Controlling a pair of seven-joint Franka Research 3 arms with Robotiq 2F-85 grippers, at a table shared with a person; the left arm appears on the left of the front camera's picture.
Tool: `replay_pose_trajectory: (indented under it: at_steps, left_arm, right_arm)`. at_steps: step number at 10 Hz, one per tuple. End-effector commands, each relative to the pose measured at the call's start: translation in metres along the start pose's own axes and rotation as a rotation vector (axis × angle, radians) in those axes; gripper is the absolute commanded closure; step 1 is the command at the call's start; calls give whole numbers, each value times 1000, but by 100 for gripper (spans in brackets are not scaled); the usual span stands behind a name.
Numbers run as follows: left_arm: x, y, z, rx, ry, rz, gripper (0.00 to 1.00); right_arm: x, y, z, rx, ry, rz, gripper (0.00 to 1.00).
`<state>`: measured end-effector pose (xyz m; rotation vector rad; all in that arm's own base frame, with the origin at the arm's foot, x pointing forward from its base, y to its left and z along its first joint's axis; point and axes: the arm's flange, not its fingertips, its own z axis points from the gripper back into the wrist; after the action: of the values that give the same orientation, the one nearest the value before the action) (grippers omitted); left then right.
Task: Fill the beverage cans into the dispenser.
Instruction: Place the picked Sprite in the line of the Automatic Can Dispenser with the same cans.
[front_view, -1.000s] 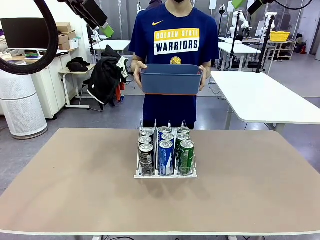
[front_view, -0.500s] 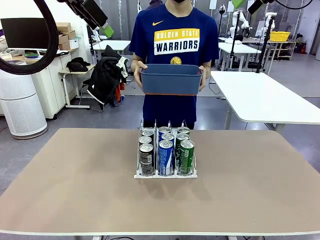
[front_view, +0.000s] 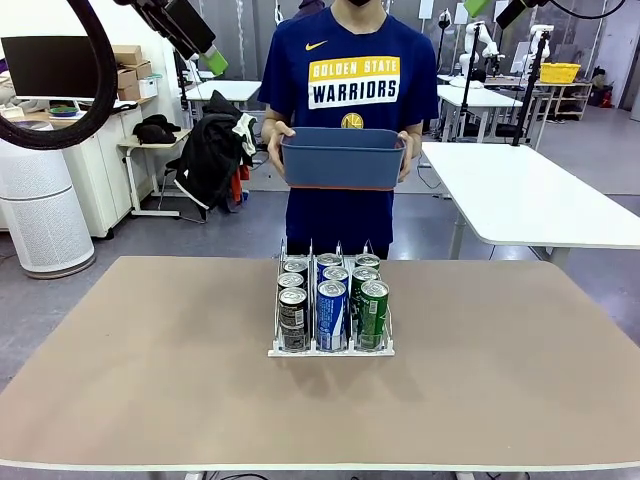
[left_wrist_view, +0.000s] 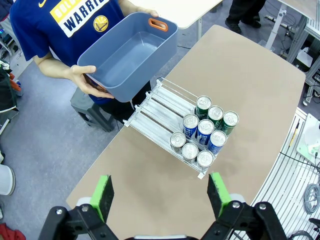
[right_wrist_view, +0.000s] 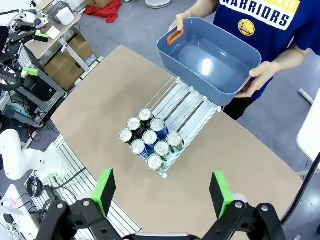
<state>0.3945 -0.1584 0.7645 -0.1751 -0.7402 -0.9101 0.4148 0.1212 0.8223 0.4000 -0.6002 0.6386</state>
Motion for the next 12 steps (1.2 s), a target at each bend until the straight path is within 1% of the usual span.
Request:
replay_pose_trajectory:
  at_steps: [1, 12]
  left_arm:
    - [-2, 0, 1, 0, 0, 1, 0]
    - [-2, 0, 1, 0, 0, 1, 0]
  right_arm:
    - [-3, 1, 0, 1, -5, -3, 0]
    - [-3, 1, 0, 1, -5, -3, 0]
